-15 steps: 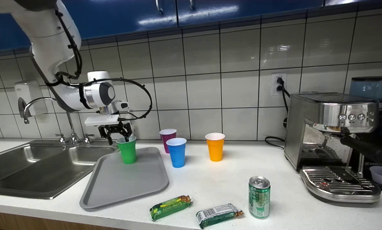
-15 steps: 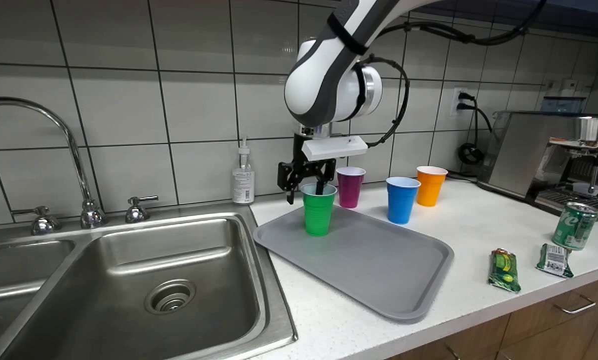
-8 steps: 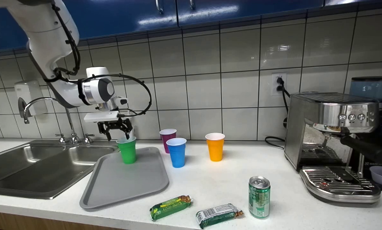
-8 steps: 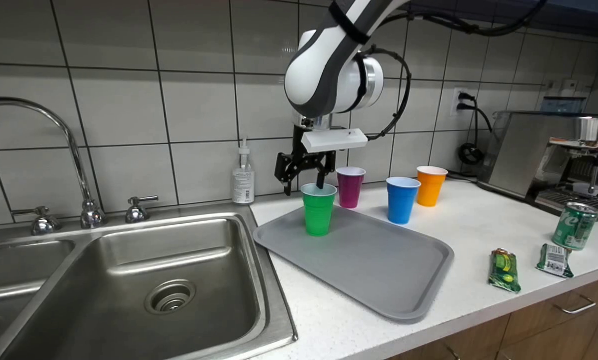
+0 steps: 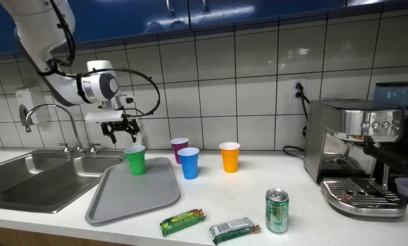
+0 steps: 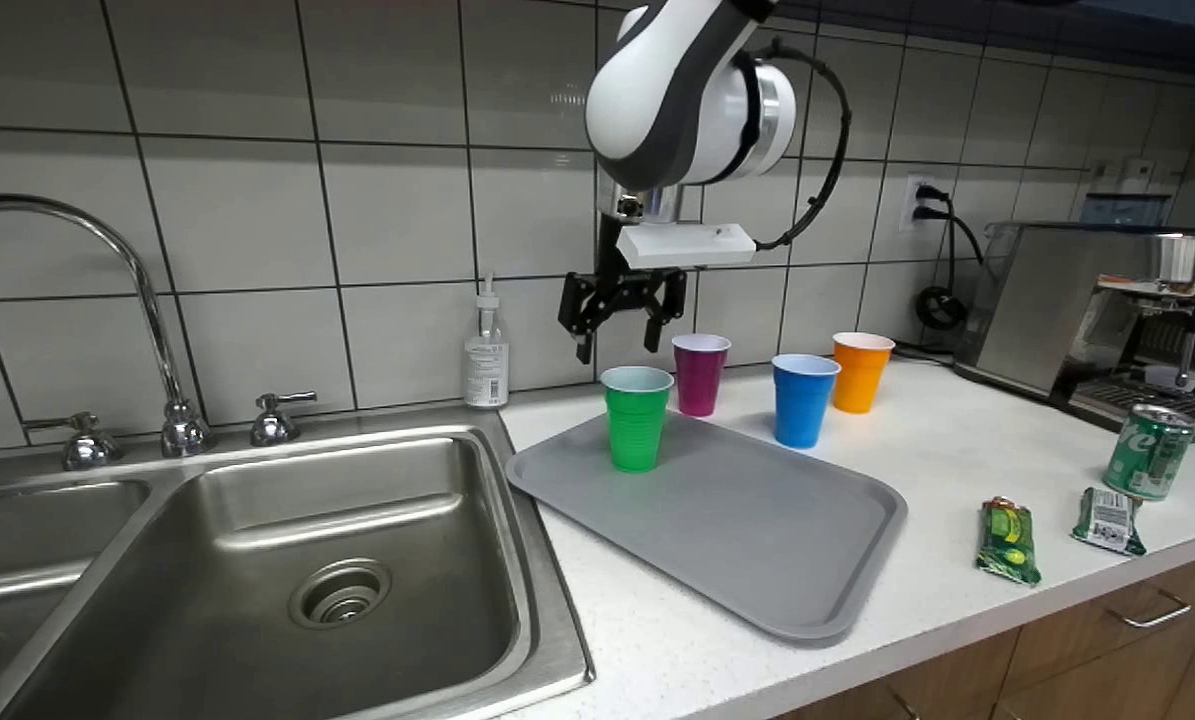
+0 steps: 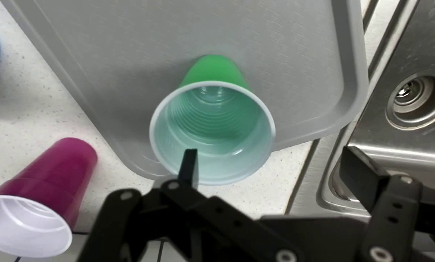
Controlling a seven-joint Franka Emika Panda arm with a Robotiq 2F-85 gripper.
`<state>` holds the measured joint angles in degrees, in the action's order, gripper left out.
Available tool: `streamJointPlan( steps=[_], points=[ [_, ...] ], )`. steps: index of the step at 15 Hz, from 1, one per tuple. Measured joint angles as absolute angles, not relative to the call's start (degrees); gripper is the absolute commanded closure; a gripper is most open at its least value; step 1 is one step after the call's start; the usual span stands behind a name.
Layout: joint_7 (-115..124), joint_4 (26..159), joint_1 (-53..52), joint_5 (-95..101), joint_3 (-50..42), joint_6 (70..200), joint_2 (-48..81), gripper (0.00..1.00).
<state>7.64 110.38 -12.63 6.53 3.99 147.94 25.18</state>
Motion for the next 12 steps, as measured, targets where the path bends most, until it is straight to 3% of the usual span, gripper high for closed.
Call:
streamJointPlan(
  steps=[12],
  points=[
    [7.64,122.37,-8.79,5.89,3.31,147.57,14.01,0.0]
  ],
)
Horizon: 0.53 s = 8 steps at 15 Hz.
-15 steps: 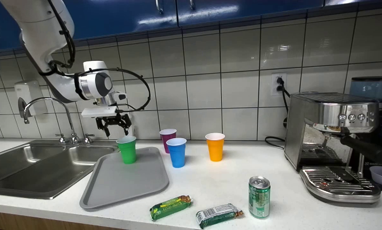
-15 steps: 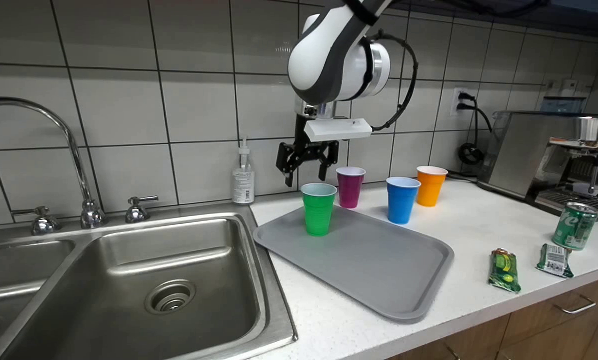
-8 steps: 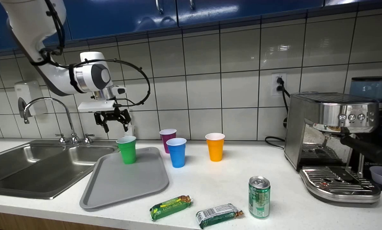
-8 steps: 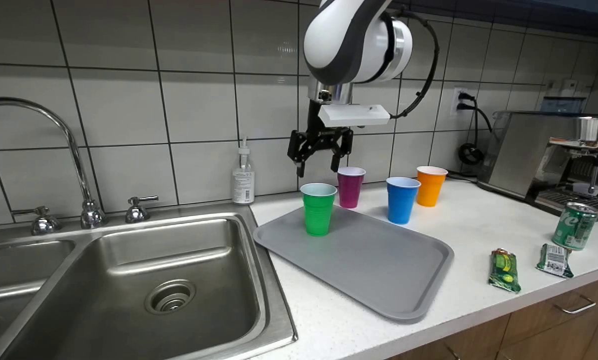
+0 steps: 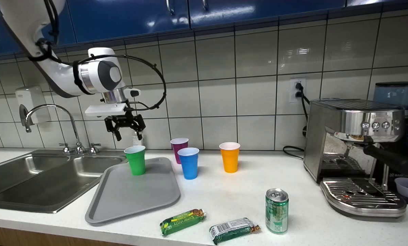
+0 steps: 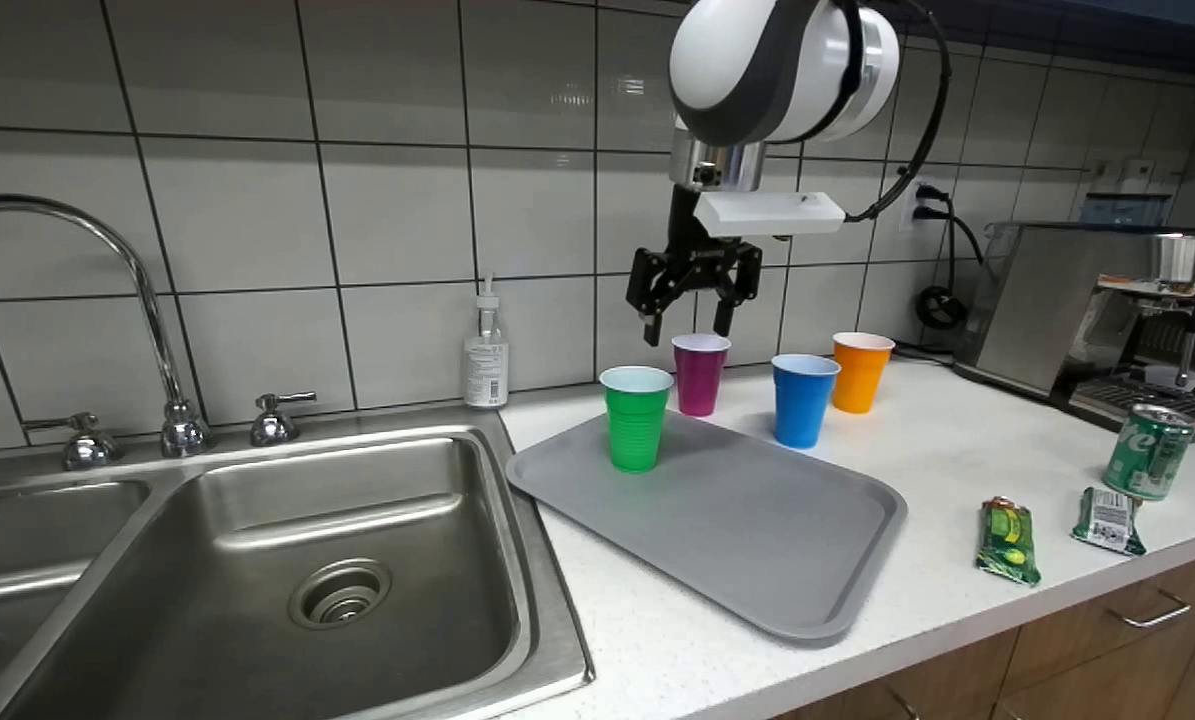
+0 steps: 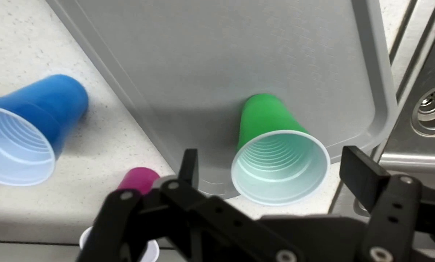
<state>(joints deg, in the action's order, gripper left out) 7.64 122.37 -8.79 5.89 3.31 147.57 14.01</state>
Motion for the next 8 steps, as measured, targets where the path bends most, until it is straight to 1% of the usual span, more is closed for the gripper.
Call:
streamJointPlan(
  steps=[8],
  points=[
    [7.78,128.39,-6.11,5.94,0.29,147.59,9.75,0.0]
  ],
)
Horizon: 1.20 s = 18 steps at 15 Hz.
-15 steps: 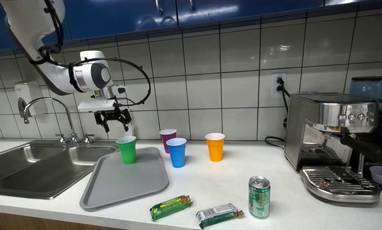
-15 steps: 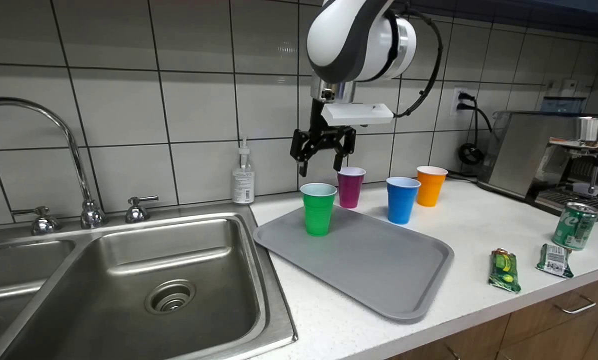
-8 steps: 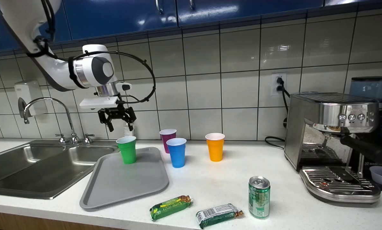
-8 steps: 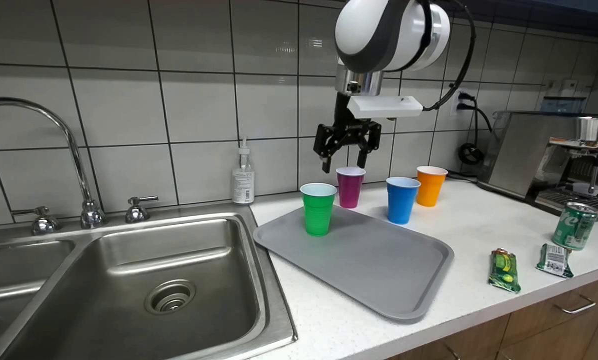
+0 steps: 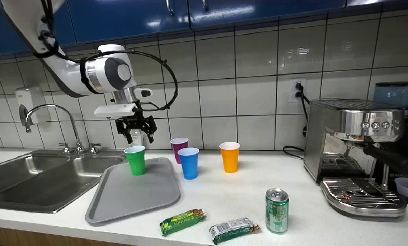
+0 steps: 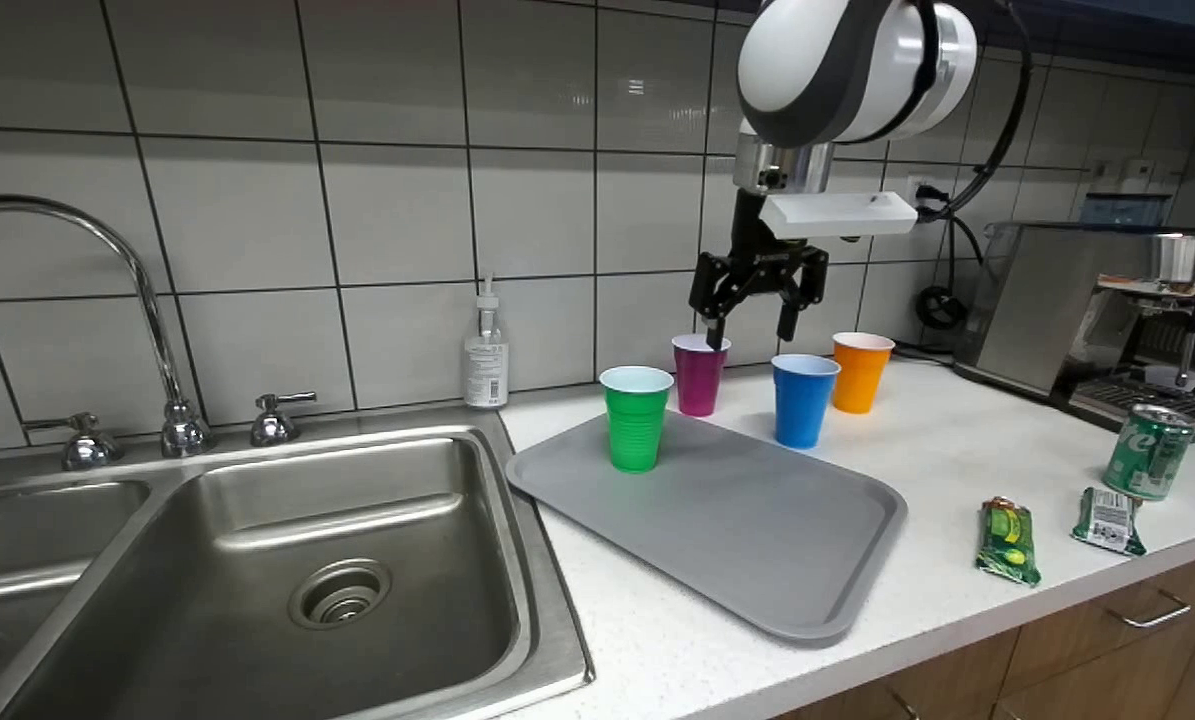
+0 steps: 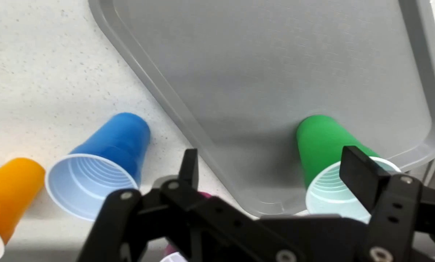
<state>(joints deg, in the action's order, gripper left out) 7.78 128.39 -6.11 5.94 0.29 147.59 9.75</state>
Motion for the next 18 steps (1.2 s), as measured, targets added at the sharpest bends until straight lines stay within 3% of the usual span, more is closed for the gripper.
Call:
streamJointPlan(
  steps=[18],
  points=[
    [26.11,142.29,-1.04,15.2,-6.97,153.48,2.82,0.0]
  ],
)
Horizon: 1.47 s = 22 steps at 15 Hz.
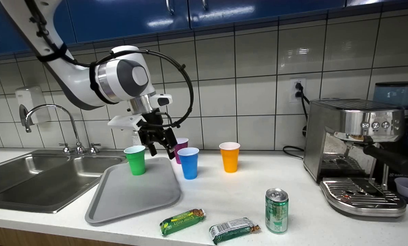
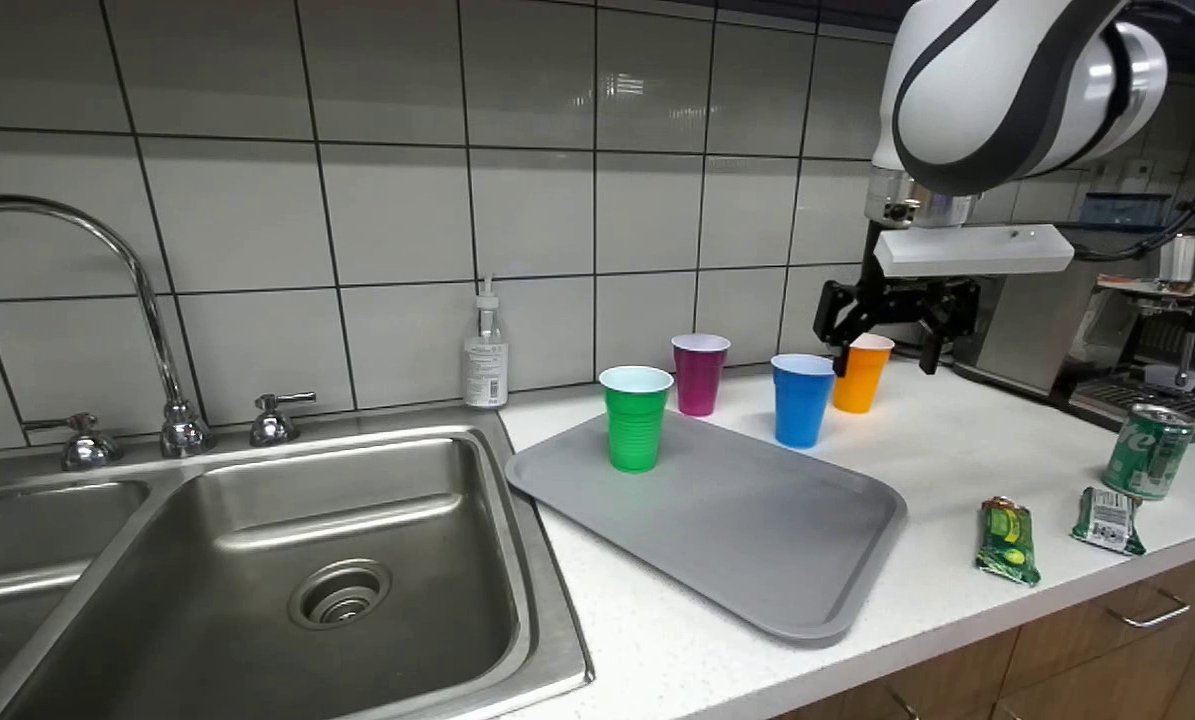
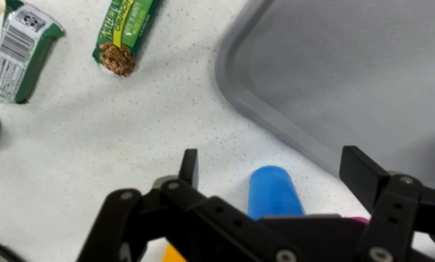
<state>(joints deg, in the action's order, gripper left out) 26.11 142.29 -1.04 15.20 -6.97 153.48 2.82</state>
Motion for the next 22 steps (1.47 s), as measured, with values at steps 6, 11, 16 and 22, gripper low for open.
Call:
streamJointPlan(
  steps=[6,11,16,22],
  points=[
    [33.4,145.84,0.61,16.54,-7.98,154.24,2.69,0.0],
    [35.92,148.62,2.48,17.49,-9.73,155.35,2.72,0.0],
    [36.0,150.11,4.21,17.55,-11.52,157.64,3.83,0.0],
    [36.0,150.33,4.68,17.31,-13.82,162.95,8.06,0.0]
  ],
)
